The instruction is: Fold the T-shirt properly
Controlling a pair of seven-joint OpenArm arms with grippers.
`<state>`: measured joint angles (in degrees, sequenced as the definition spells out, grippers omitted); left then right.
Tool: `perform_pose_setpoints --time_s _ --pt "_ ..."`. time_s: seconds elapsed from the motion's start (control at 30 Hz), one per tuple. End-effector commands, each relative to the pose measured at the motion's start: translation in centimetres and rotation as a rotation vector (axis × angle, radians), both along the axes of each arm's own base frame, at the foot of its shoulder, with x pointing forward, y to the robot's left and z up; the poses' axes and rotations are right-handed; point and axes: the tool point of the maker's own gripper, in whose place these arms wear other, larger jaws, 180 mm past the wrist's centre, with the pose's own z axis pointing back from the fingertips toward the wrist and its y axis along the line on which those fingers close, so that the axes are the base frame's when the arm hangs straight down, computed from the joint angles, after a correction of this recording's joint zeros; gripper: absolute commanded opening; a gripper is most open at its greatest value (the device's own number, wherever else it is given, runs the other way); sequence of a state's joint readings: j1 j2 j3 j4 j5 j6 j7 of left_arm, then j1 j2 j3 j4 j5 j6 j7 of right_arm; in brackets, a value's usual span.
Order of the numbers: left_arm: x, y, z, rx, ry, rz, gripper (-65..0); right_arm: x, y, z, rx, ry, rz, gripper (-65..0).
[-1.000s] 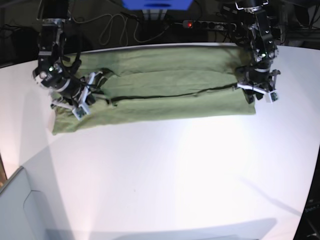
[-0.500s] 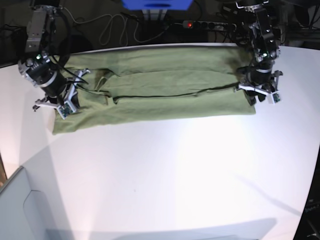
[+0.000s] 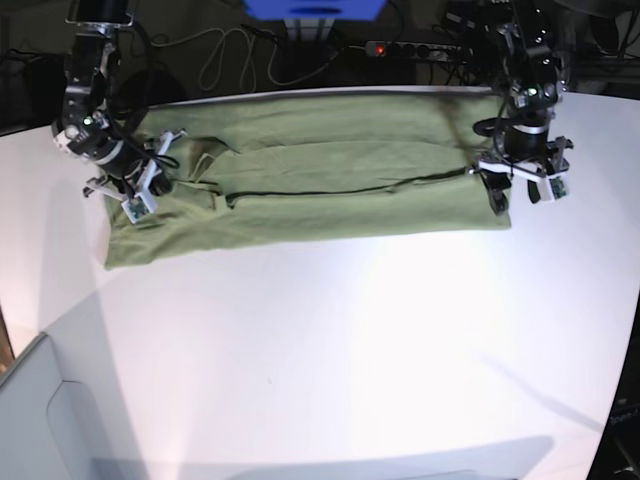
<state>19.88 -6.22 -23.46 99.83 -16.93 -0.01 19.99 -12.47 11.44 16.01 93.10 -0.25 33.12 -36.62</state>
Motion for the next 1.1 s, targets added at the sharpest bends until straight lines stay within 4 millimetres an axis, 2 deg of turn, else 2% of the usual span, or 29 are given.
perform_pose_setpoints --time_s 0.0,0.07,0.27,0.47,0.57,0.73,0.9,1.07 --pt "0.1 -0.1 0.6 0.002 -0.027 0.004 -26.1 0.8 0.0 1.0 0.007 -0.043 0.013 -64.9" --pt "-0.2 -0.3 0.4 -0.005 -0.023 0.008 -26.1 0.8 0.0 0.9 0.008 -0.040 0.012 -64.9" --pt "-2.8 -0.6 -1.1 -0.015 0.044 0.011 -26.1 0.7 0.0 0.8 0.008 -0.037 0.012 -64.9" --pt "-4.7 0.9 -1.2 -0.142 0.025 0.091 -26.1 0.6 0.0 0.8 0.009 -0.035 0.012 -64.9" --pt "-4.8 1.1 -1.4 -0.155 0.025 0.105 -26.1 0.7 0.1 0.8 0.012 -0.037 0.011 -64.9" --pt "-5.5 1.0 -3.3 -0.180 0.072 0.117 -26.1 0.7 0.1 0.8 0.012 -0.037 0.011 -64.9" --pt "-5.3 0.8 -4.7 -0.202 0.093 0.123 -26.1 0.5 0.1 0.7 0.011 -0.034 0.011 -64.9" --pt "-4.6 0.7 -4.2 -0.202 0.076 0.119 -26.1 0.4 -0.1 0.7 0.009 -0.031 0.009 -64.9"
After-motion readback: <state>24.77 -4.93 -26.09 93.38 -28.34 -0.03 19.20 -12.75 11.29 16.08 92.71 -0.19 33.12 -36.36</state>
